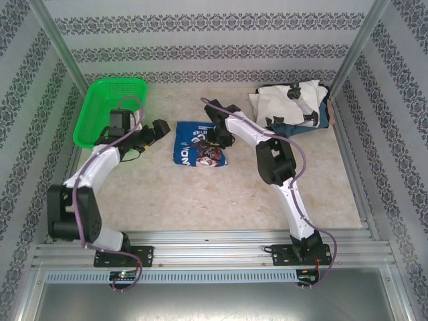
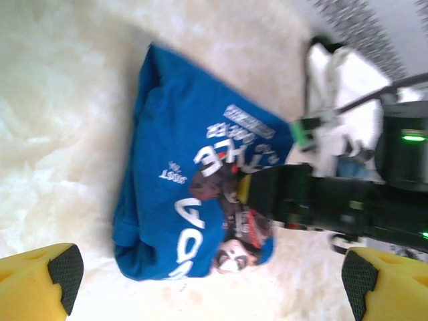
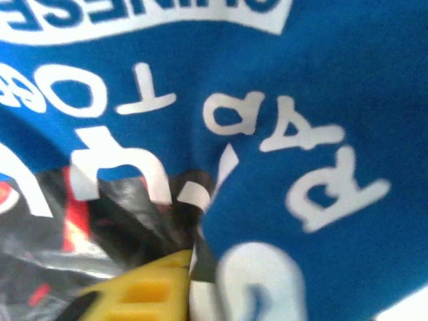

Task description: Fold and stack the t-shirts

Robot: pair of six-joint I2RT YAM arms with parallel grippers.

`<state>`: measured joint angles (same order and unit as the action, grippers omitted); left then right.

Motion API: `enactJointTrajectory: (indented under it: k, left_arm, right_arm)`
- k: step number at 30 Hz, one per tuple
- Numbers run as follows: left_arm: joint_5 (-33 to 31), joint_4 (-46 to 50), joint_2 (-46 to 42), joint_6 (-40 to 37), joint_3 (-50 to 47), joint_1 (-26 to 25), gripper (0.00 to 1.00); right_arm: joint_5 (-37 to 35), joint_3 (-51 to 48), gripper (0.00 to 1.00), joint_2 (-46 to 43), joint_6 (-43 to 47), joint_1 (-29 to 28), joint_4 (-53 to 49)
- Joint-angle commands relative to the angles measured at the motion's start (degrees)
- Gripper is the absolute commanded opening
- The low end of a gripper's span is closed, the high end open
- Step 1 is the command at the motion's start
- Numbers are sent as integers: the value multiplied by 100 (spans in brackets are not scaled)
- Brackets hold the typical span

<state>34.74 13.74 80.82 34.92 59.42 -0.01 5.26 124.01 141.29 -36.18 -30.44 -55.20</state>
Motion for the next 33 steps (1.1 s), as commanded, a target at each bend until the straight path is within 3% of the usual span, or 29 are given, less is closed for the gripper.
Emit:
enactJointTrajectory:
  k: [1,5,11,20,25,33]
  left_arm:
    - [158,490,-791,40,41,199,100]
    - [47,1061,-1366,-187,405,247,100]
    - [-90,1355,-1476,-472,392,247,100]
    - [-442,909,-1471,-430,78,317,100]
    - [-573,876,-1527,-534,-101,412,100]
    - [-817,1086,-1727,-693,-151,459,100]
  right_arm:
    - [-675,655,0,372,277,8,-701]
    - [-1544,1320,0,54,1041,62,-744]
    - [-2319,1940,0,-180,2219,422,-1079]
    - [-3303,1882,0,-626,3511,951,-480]
    - [-3289,1919,0,-769,3980,1306,-103]
    - [-2680,2057,0,-857,3513,2124,58]
